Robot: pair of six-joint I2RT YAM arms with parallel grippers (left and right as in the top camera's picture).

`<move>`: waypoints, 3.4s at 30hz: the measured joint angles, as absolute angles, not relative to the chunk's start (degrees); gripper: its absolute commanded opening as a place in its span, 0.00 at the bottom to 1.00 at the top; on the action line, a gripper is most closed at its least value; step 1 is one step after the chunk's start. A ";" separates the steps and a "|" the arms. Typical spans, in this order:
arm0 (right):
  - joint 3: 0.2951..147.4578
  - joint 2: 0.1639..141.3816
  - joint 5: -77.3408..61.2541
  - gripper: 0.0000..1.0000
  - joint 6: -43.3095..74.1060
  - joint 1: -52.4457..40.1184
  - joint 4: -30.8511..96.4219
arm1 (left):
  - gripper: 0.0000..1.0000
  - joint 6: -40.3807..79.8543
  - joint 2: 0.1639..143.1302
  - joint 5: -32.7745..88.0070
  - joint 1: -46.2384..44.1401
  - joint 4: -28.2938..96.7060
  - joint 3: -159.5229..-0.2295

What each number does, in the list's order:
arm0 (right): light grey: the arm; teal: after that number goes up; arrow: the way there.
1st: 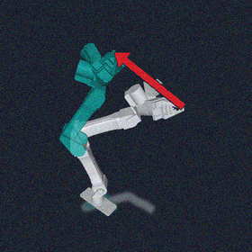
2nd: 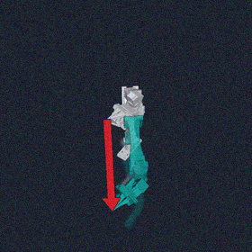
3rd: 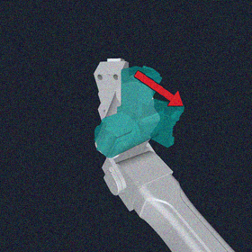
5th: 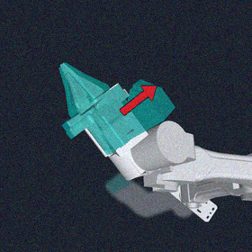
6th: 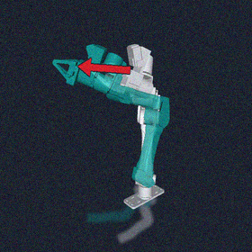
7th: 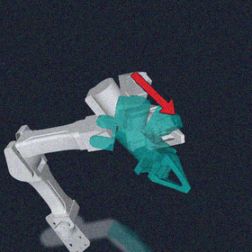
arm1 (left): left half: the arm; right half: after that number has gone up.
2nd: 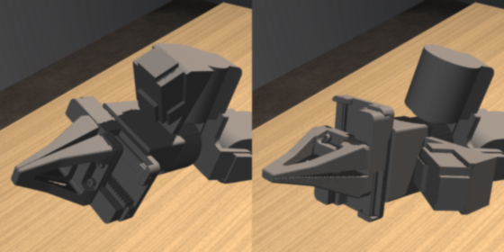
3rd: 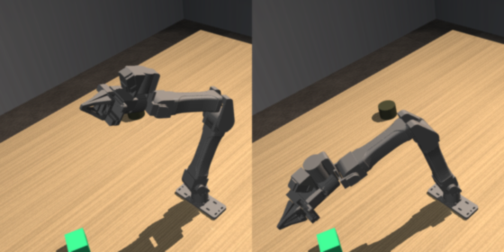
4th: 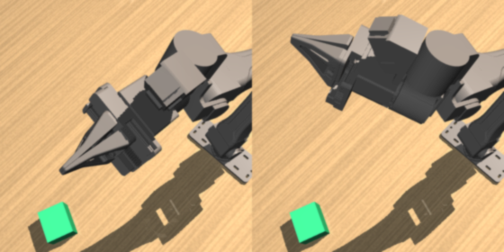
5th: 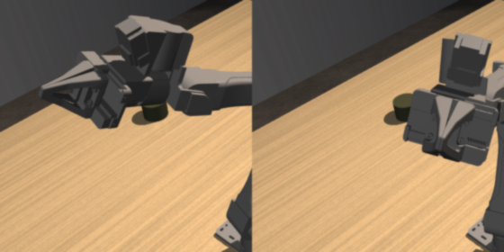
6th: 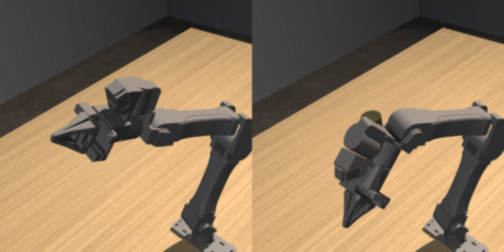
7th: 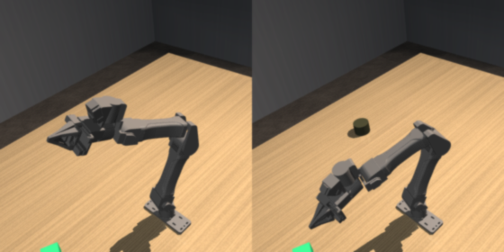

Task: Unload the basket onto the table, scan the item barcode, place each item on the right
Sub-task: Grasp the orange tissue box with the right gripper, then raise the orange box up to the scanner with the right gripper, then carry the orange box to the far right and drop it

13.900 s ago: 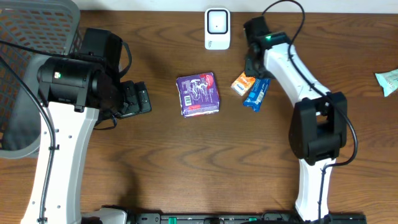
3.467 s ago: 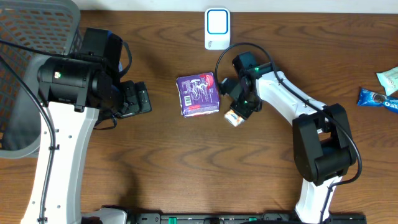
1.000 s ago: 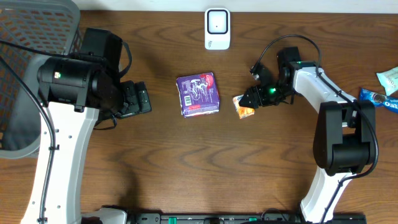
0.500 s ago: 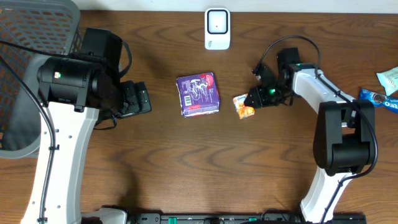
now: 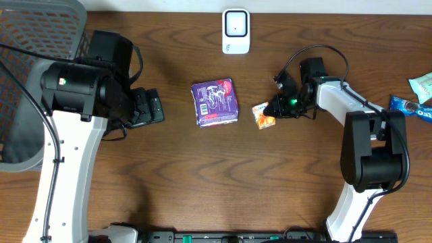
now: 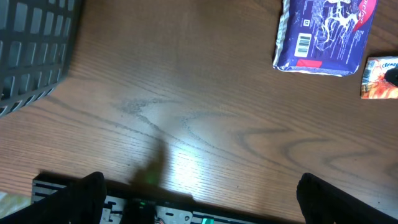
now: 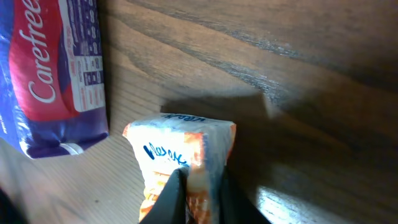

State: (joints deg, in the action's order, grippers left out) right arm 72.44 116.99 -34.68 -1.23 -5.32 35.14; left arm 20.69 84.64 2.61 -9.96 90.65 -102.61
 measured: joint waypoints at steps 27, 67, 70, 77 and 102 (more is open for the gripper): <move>98.83 118.30 22.26 0.01 -6.72 -21.47 9.87 | 0.98 20.69 84.64 2.61 -9.96 90.65 -102.61; 100.57 127.55 49.63 0.01 -25.69 -20.27 -2.46 | 0.98 20.71 84.64 2.61 -9.96 90.63 -102.61; 100.92 123.46 52.29 0.01 -20.34 -14.46 10.87 | 0.98 20.71 84.64 2.61 -9.96 90.67 -102.61; 101.51 121.38 53.67 0.03 -2.85 0.80 36.36 | 0.98 20.69 84.64 2.61 -9.96 90.63 -102.61; 101.51 121.45 -11.31 0.99 12.95 18.48 50.65 | 0.98 20.69 84.64 2.61 -9.96 90.65 -102.61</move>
State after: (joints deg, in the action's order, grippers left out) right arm 101.51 121.45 -11.31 12.95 18.48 50.65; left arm 20.69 84.64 2.61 -9.96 90.65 -102.61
